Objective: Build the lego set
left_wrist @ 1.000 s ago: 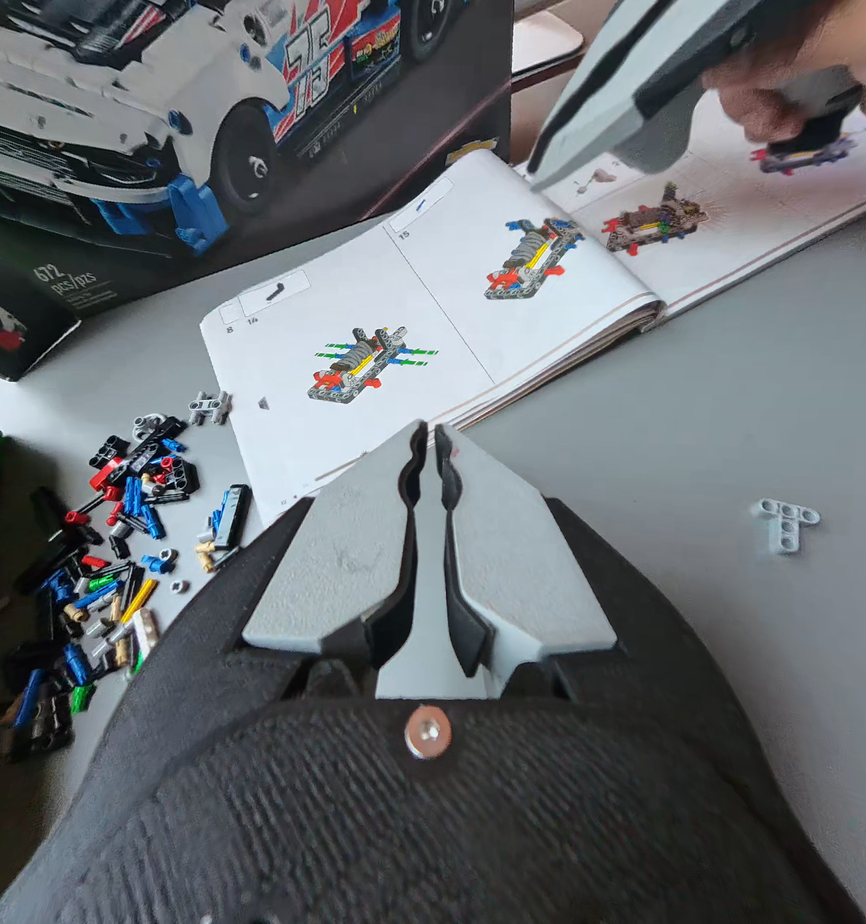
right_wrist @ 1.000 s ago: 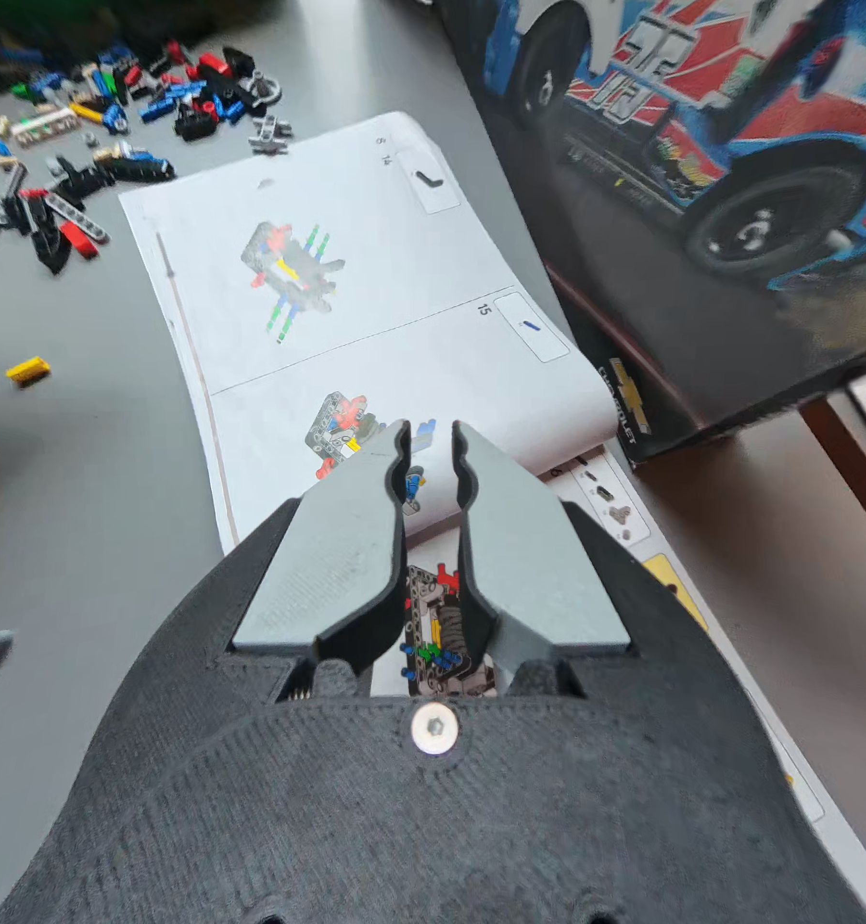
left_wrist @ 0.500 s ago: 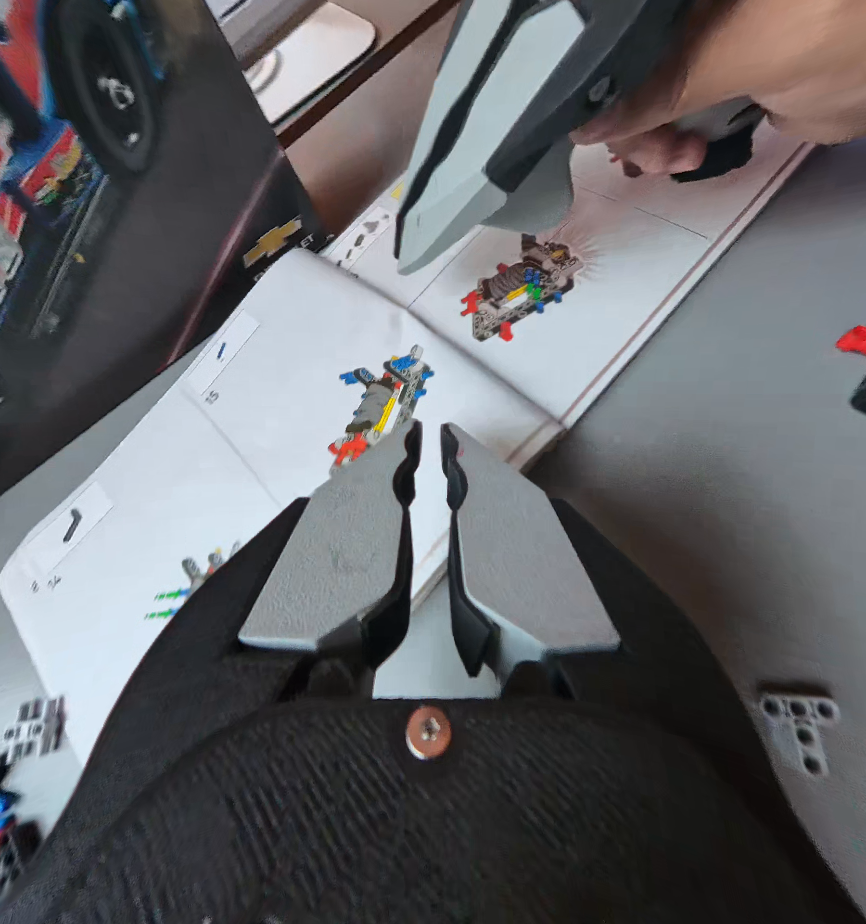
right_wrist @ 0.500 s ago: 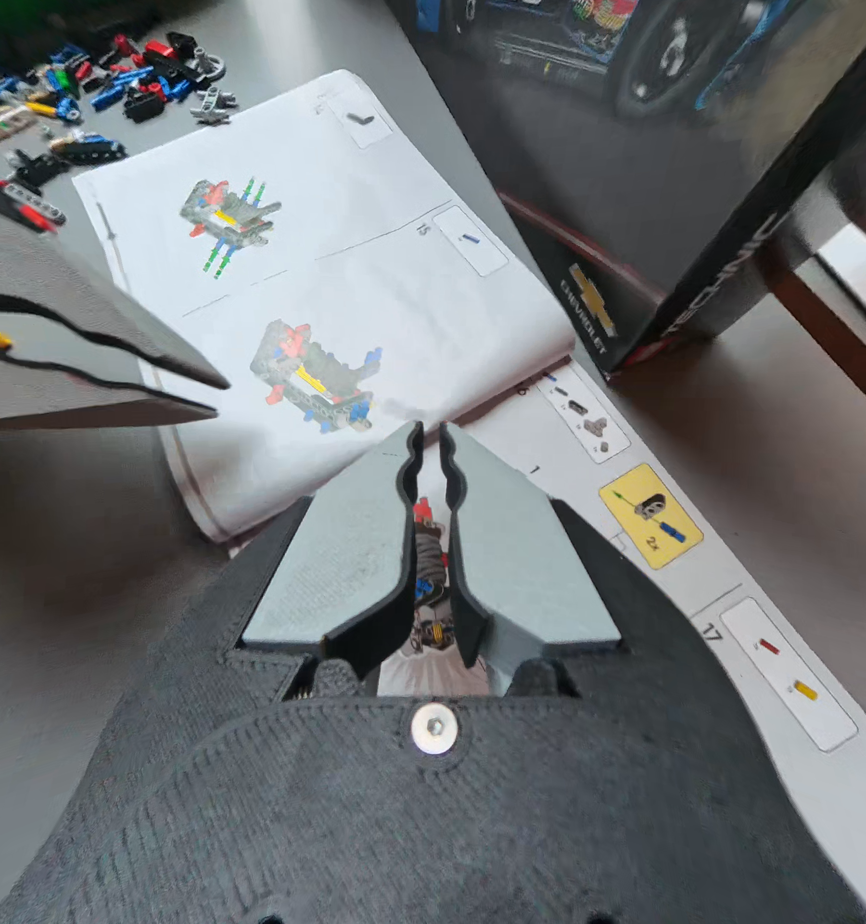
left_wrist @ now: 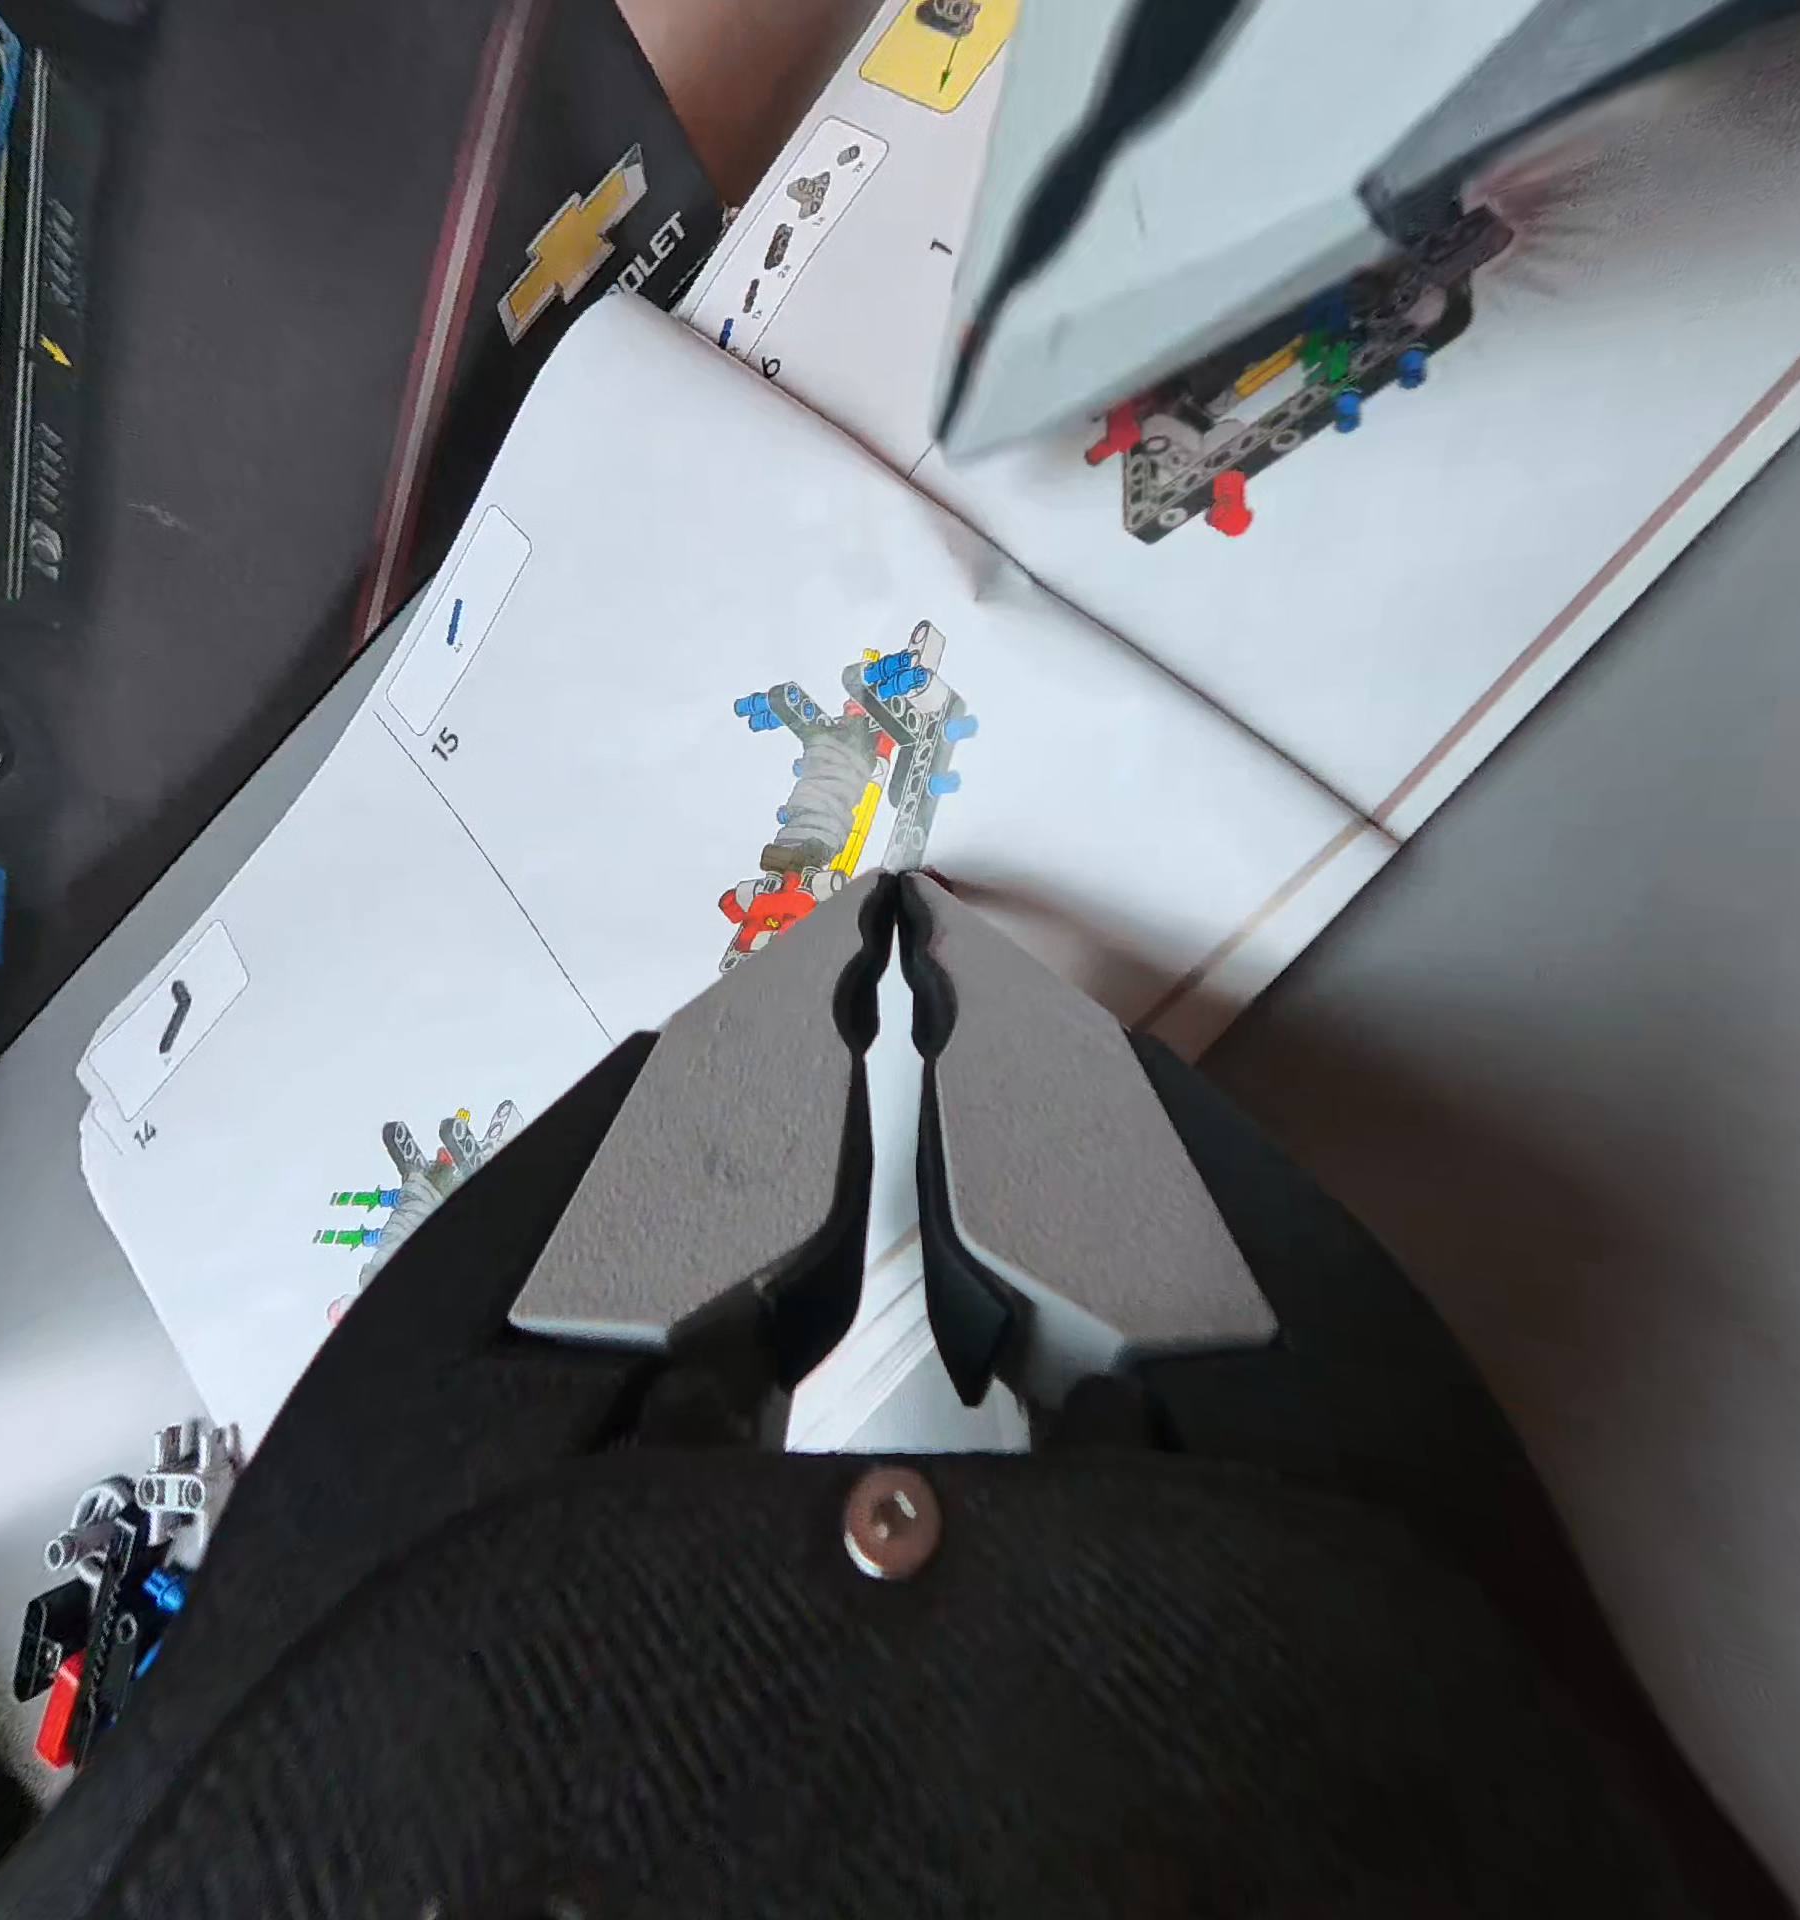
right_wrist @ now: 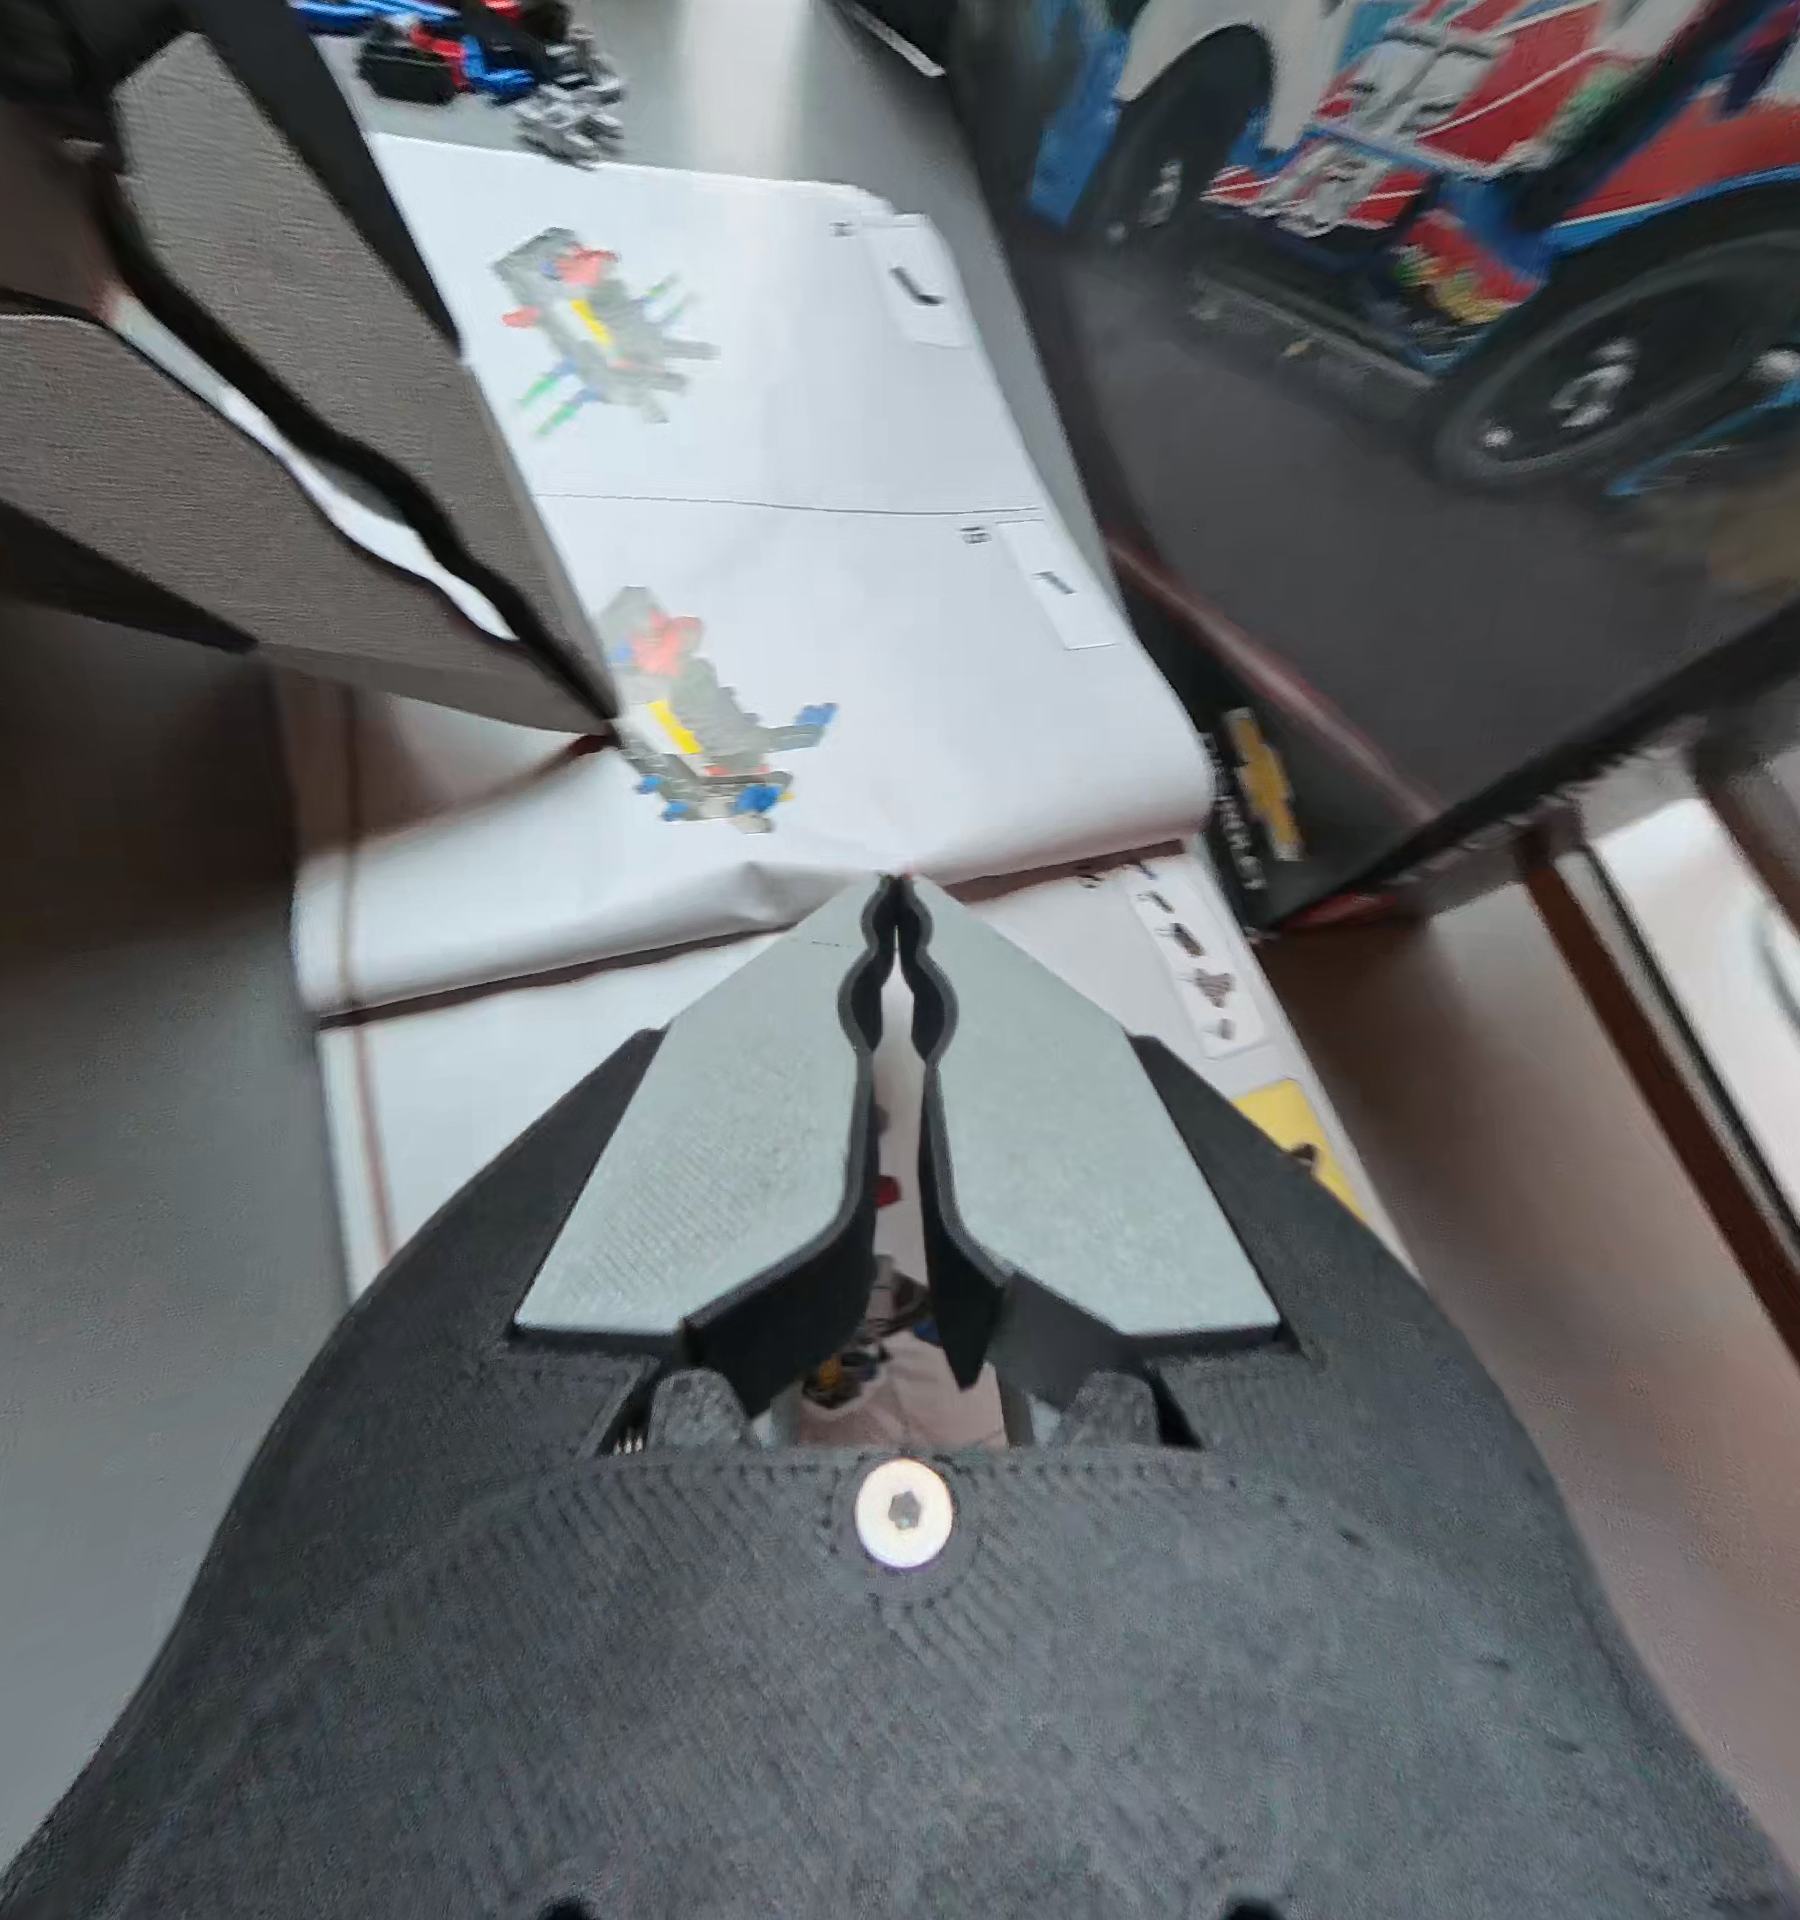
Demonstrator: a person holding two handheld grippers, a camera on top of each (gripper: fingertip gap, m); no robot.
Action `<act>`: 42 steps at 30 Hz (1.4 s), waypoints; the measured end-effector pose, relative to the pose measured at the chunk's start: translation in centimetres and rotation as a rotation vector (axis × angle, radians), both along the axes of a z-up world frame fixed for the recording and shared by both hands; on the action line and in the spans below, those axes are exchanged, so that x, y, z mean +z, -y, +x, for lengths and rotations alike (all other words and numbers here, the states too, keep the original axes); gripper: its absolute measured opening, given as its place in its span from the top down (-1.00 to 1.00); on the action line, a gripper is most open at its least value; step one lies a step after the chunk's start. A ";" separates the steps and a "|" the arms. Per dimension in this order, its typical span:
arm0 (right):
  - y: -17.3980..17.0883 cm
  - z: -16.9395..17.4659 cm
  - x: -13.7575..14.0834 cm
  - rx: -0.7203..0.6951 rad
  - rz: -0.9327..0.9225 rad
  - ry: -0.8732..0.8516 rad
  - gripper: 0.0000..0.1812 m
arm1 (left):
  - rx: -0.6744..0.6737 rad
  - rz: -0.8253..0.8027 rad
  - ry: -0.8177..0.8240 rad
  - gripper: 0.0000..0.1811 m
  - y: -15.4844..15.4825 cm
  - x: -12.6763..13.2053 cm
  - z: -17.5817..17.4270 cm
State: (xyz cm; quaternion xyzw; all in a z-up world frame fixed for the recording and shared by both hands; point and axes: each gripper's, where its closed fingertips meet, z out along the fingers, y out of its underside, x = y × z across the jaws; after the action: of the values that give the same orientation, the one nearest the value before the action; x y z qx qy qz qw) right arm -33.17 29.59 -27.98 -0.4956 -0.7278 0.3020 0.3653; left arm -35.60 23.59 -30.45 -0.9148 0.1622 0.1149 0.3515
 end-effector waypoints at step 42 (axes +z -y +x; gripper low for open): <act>-6.6 -6.0 1.2 -0.217 0.126 0.152 1.00 | 0.010 0.000 0.115 1.00 -0.6 0.0 2.1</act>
State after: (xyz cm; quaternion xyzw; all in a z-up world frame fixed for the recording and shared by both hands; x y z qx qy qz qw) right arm -39.18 36.18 -26.80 -0.5689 -0.7130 0.1762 0.3699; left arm -33.53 24.20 -30.47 -0.9207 0.1373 0.0638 0.3596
